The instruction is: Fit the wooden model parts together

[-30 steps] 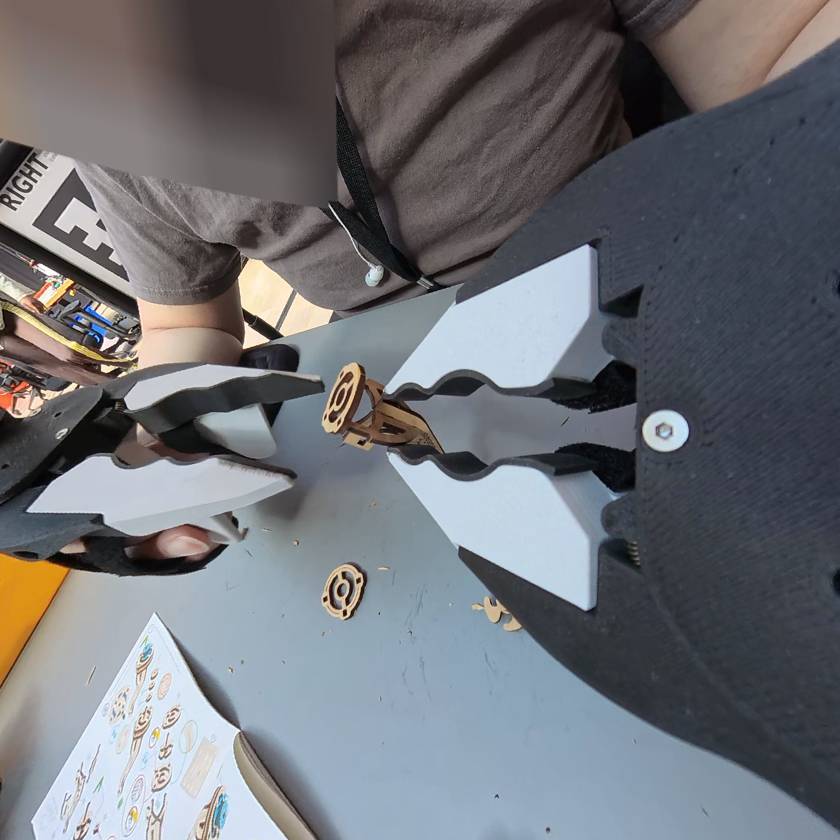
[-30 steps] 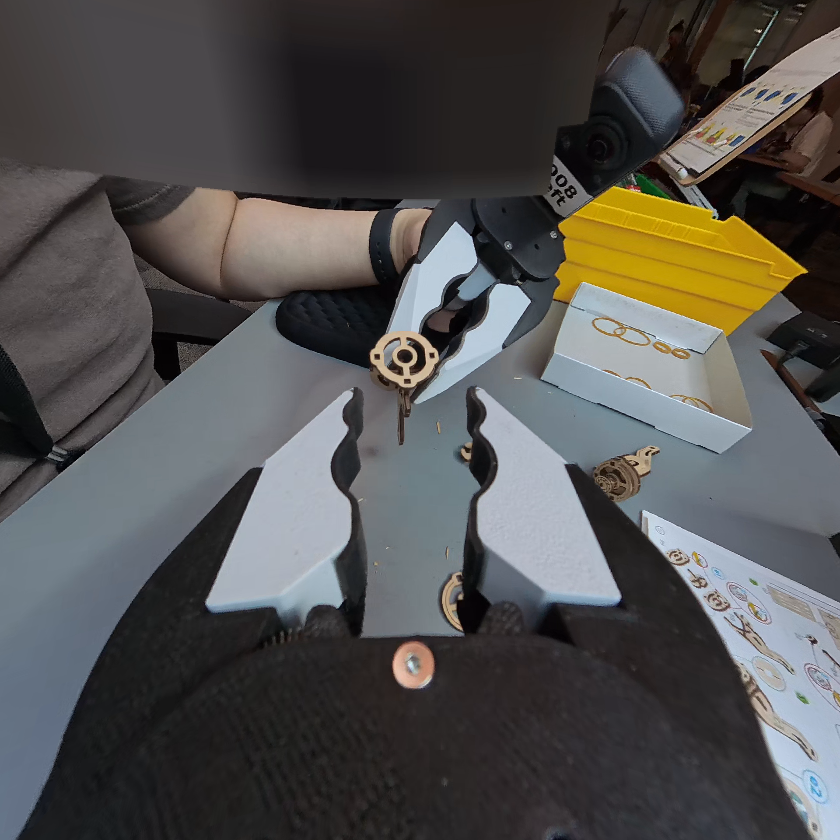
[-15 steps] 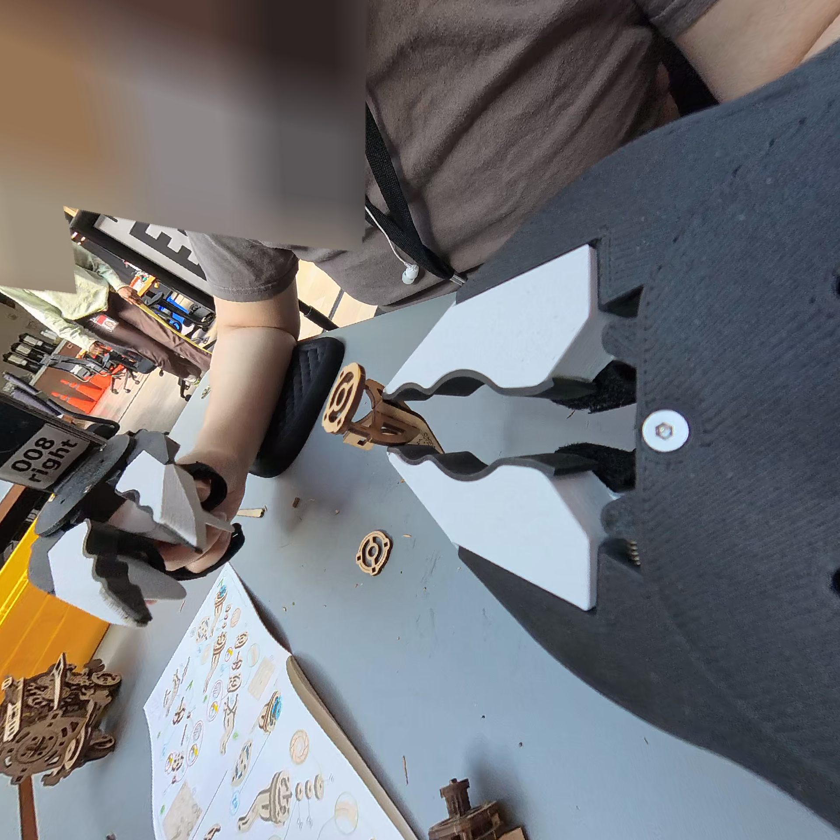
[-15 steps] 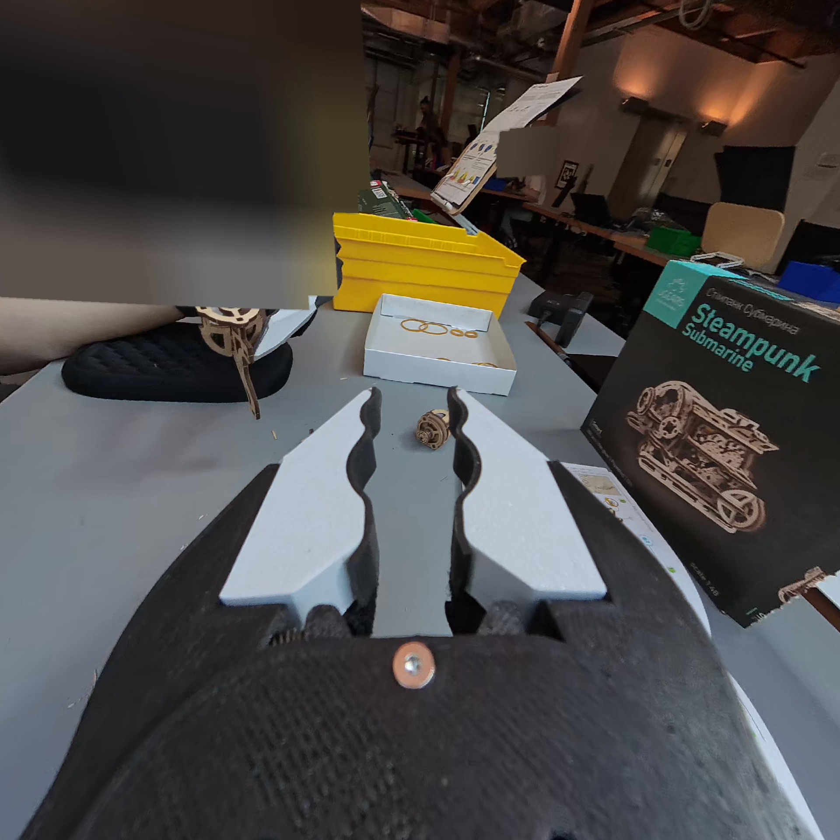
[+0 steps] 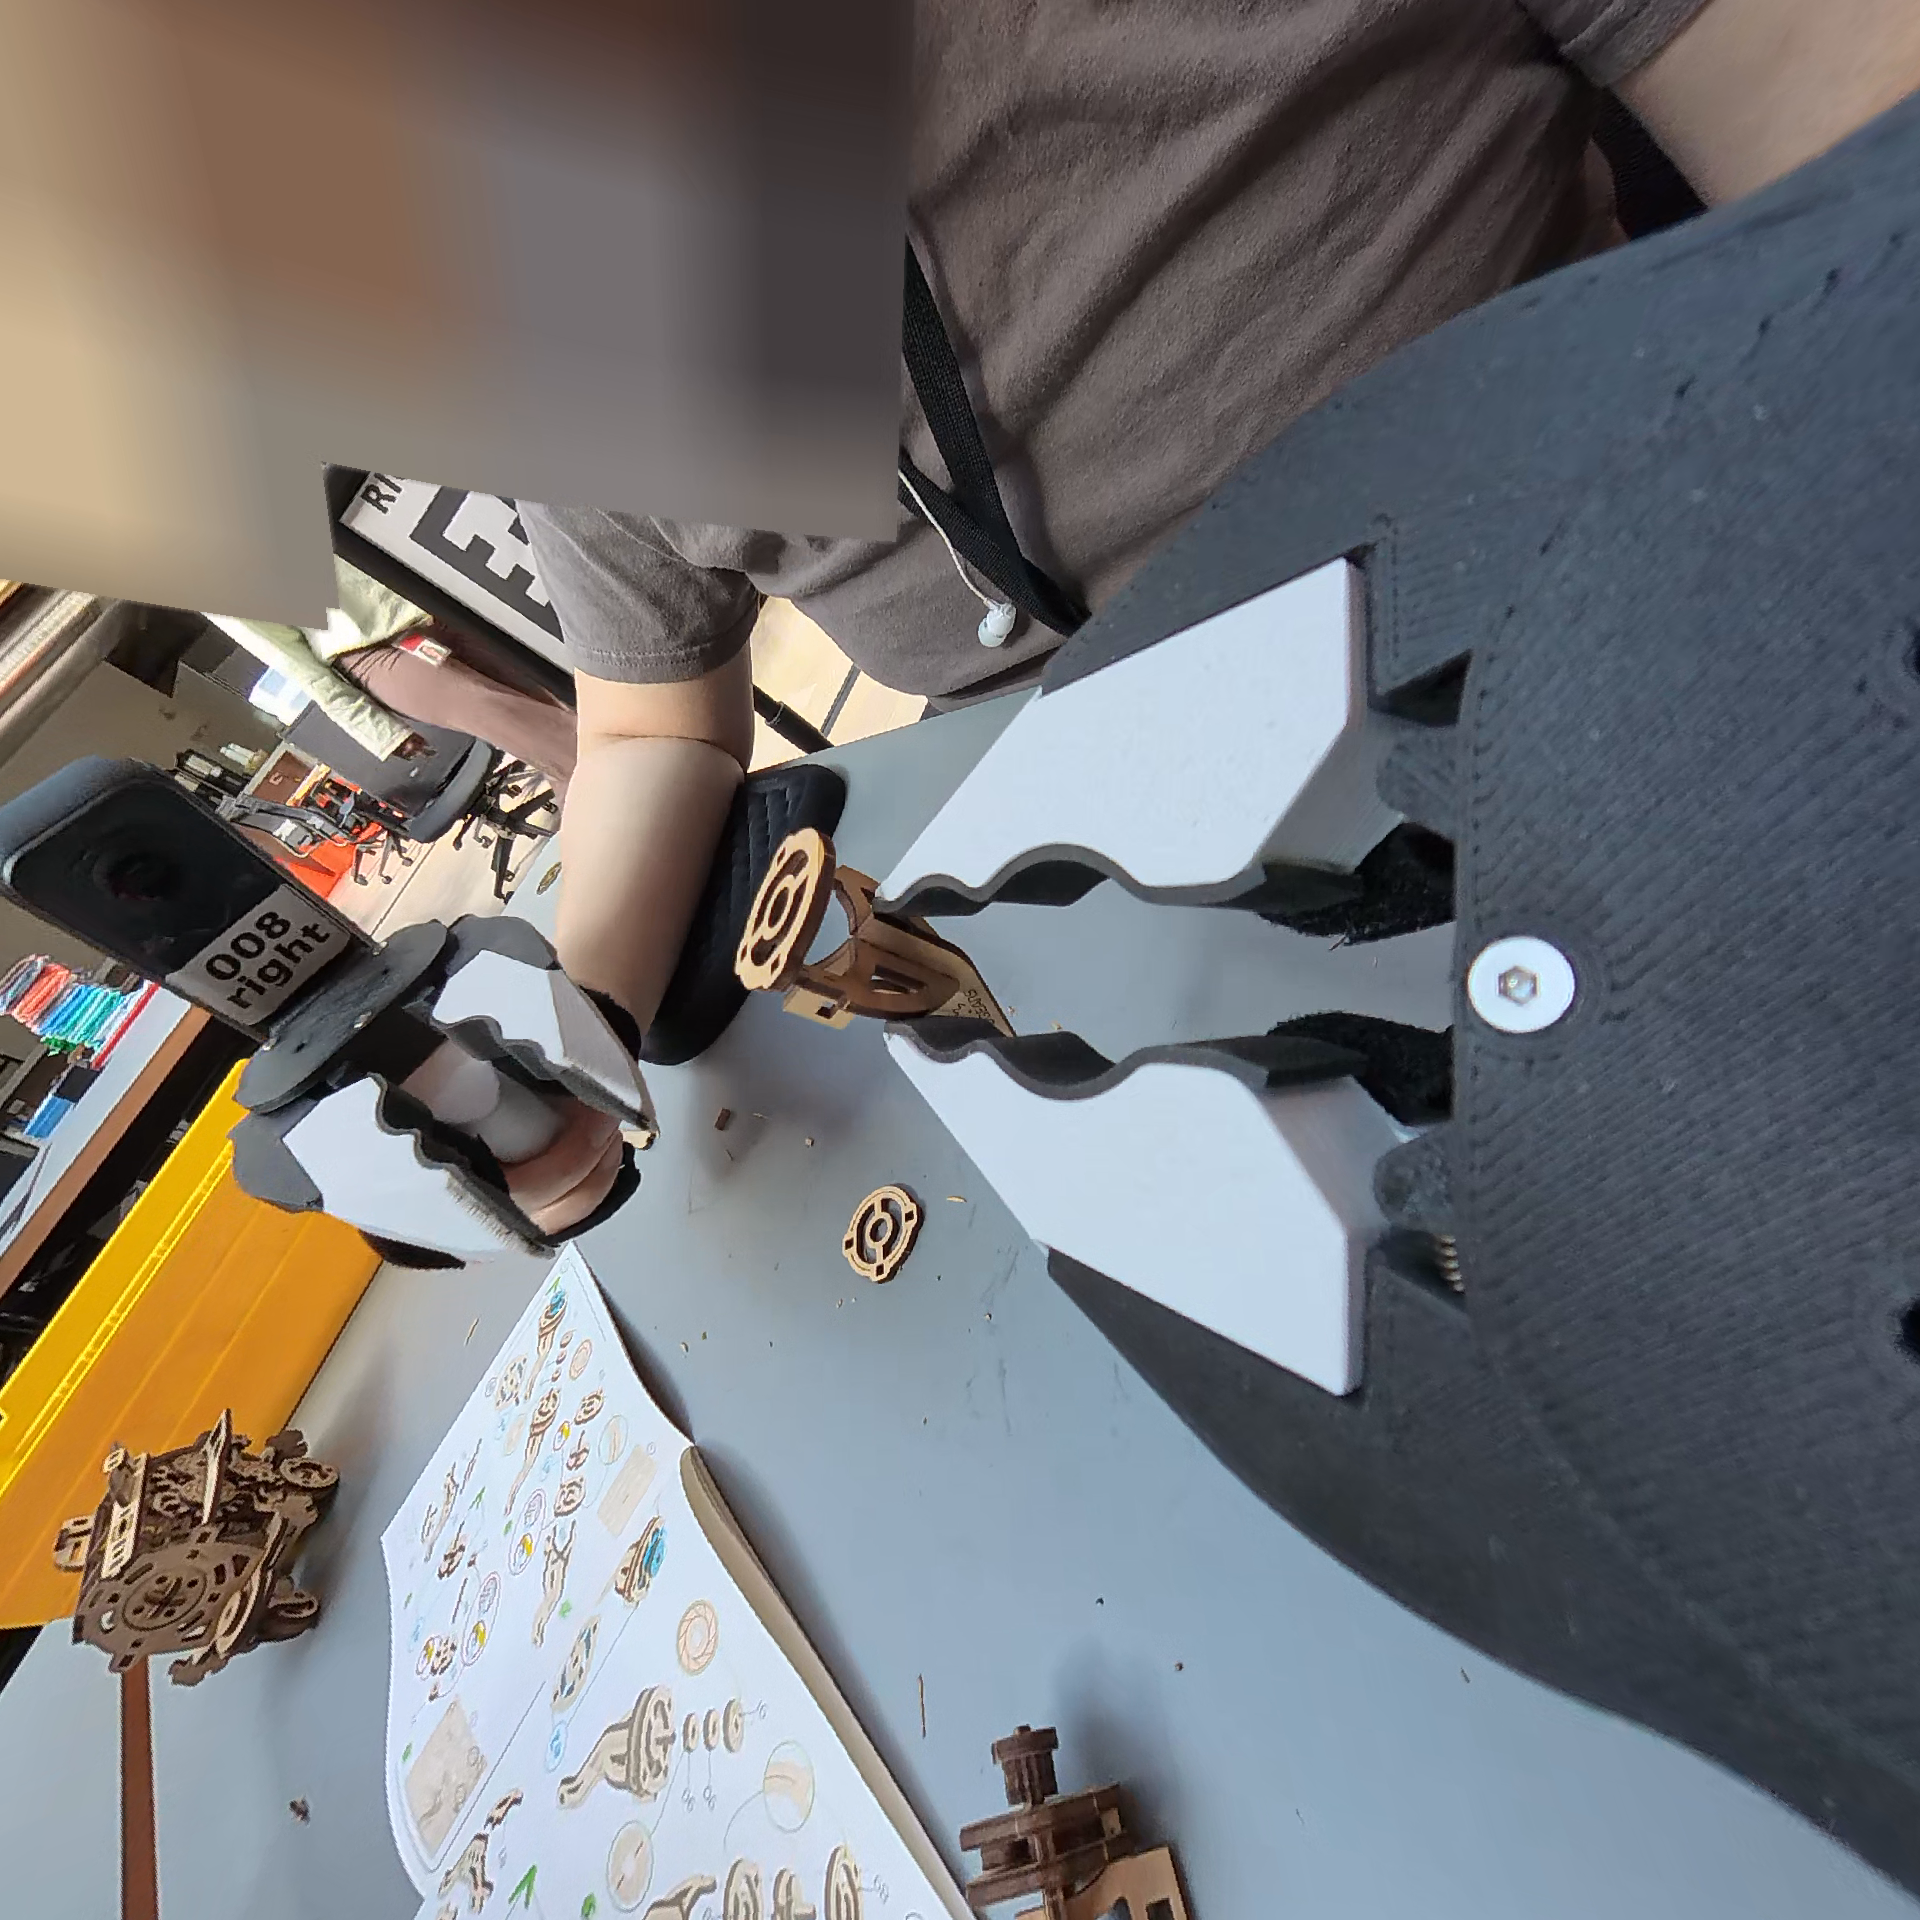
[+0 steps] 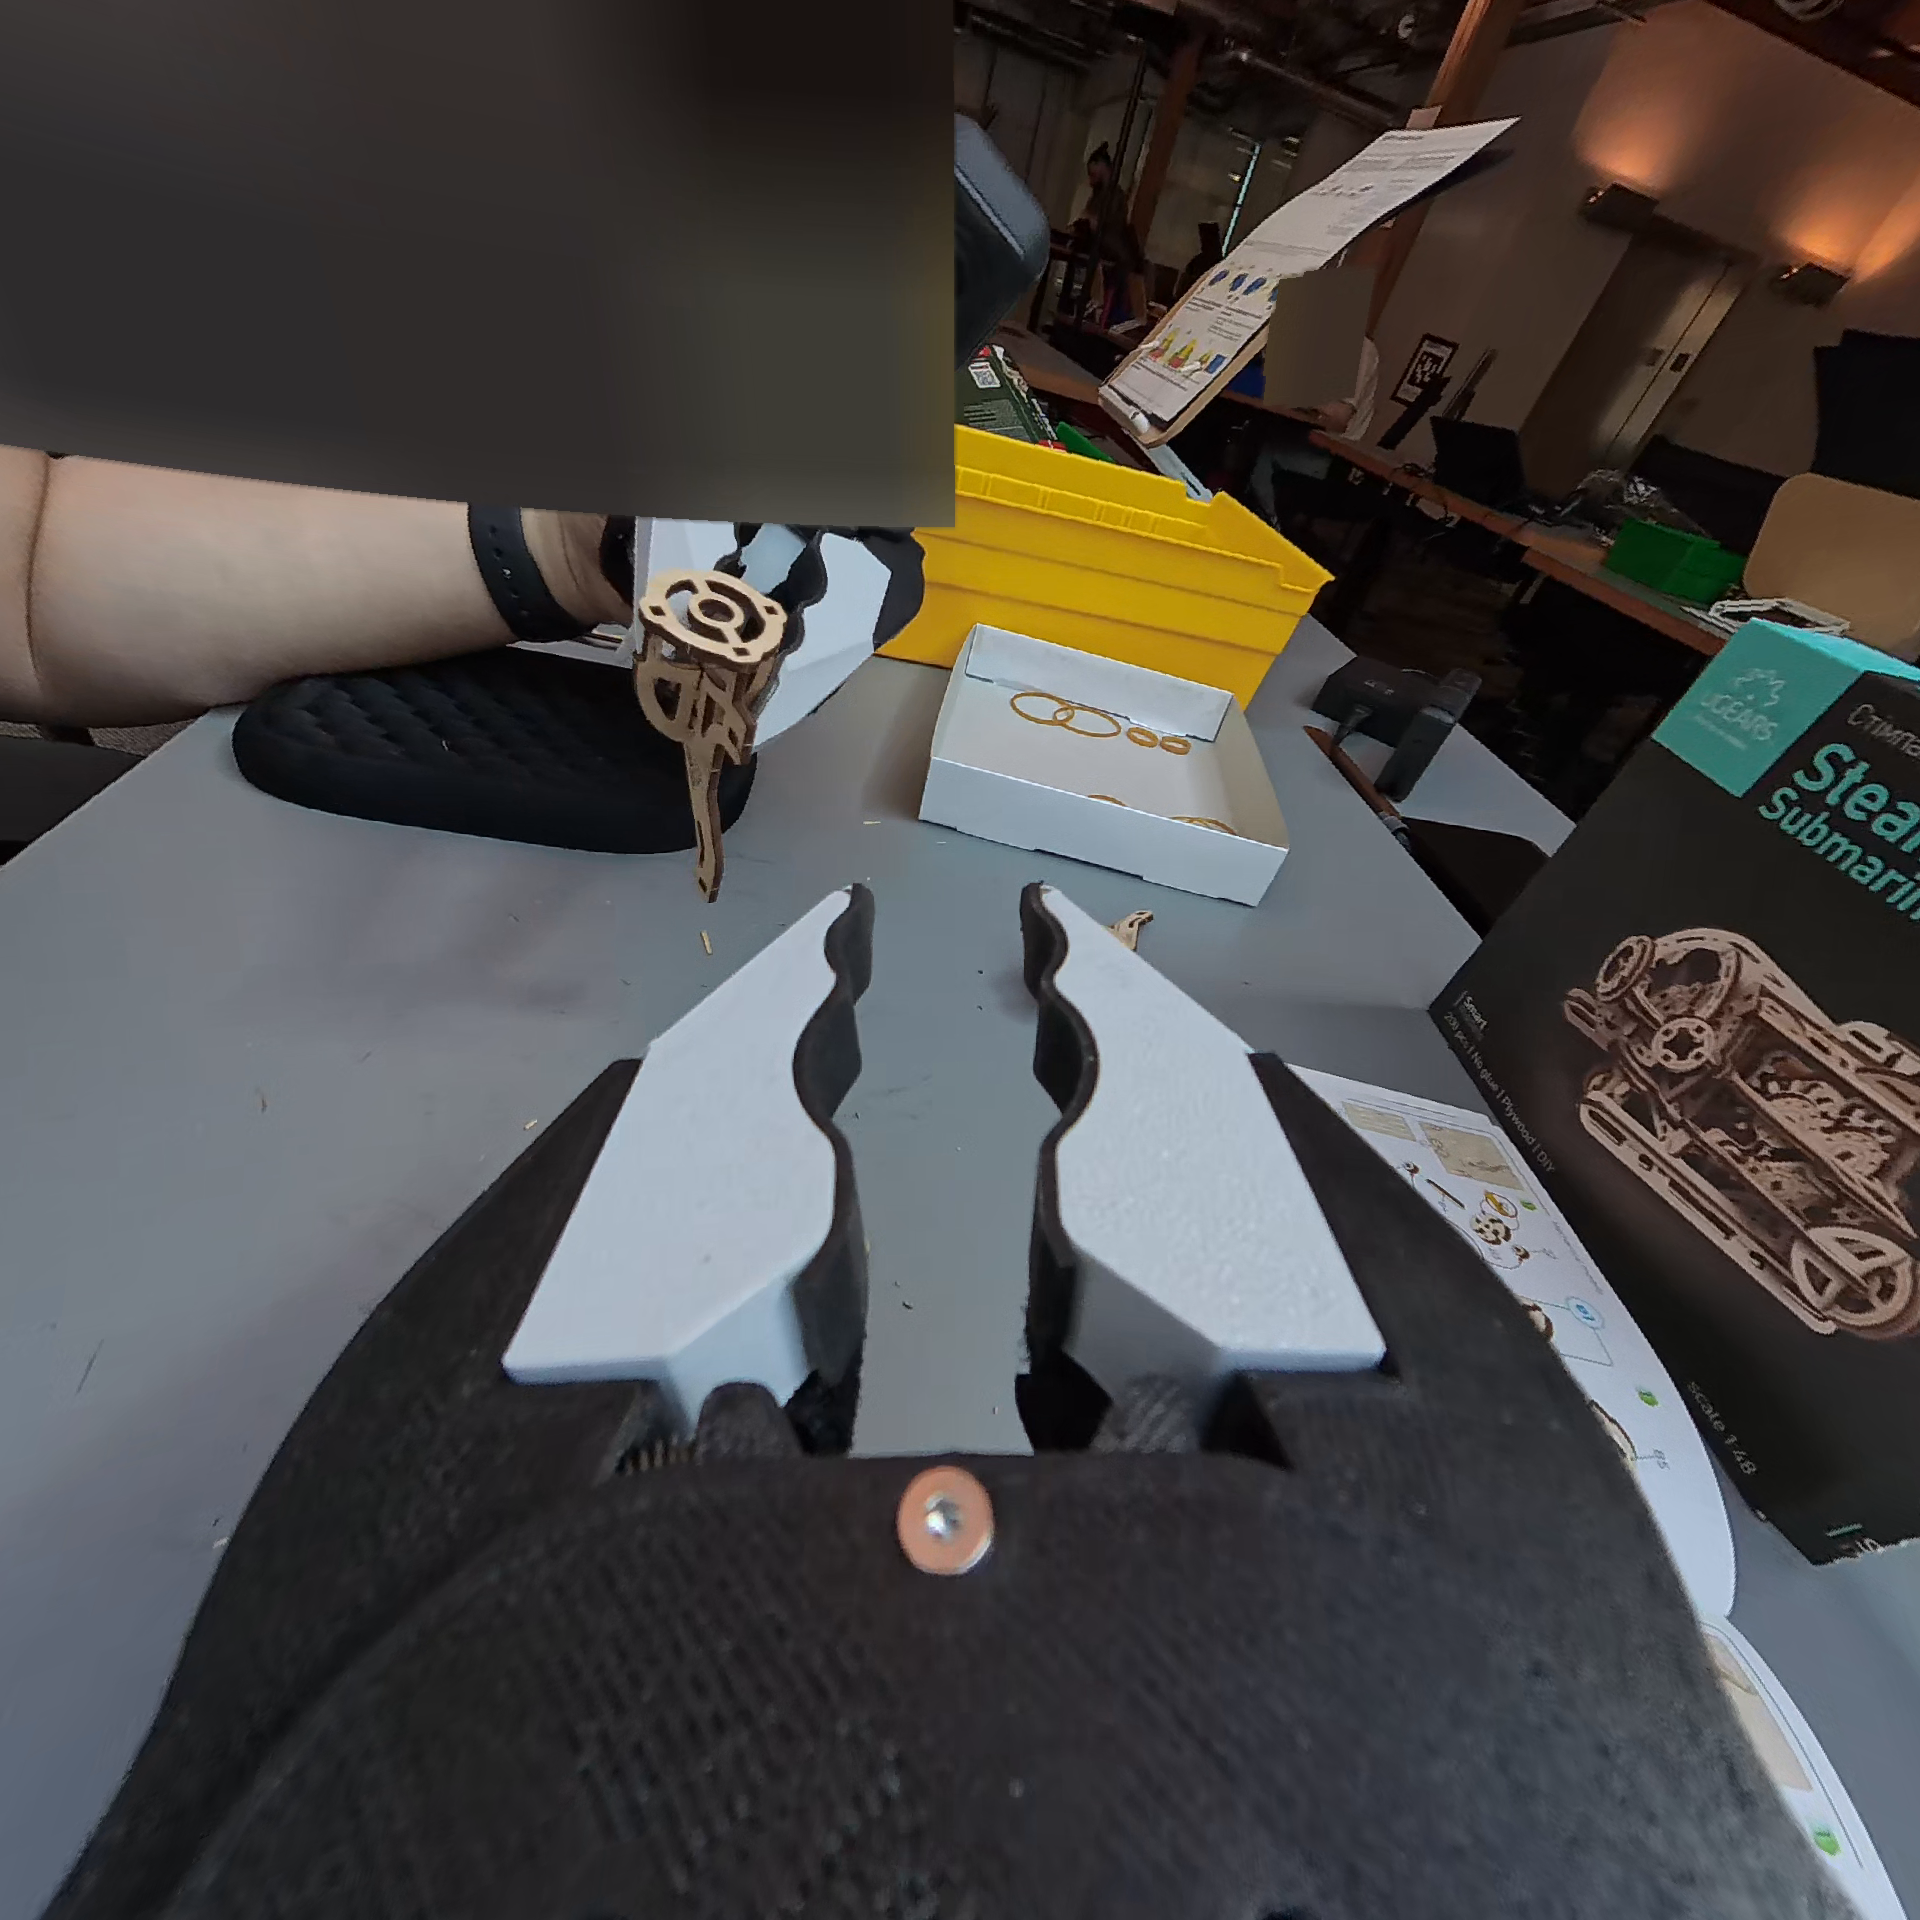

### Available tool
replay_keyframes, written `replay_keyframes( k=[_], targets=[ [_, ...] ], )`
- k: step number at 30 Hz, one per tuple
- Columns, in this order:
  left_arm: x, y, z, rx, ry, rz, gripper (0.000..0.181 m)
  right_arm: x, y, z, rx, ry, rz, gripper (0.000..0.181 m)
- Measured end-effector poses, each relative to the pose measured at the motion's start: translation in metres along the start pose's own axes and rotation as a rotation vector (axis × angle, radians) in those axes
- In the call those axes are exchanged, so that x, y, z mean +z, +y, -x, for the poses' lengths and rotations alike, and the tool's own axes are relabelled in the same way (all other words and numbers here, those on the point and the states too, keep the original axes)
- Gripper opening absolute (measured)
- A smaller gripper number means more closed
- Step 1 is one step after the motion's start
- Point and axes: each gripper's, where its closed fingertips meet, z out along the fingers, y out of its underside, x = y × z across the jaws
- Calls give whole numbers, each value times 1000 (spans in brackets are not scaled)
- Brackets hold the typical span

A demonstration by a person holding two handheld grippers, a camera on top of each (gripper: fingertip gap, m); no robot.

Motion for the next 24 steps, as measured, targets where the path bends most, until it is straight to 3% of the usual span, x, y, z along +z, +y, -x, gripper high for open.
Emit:
replay_keyframes(
  k=[24],
  targets=[
    [-17,-14,10,-4,-56,-96,17,-18,-12,-35,96,136,-105,28]
  ],
)
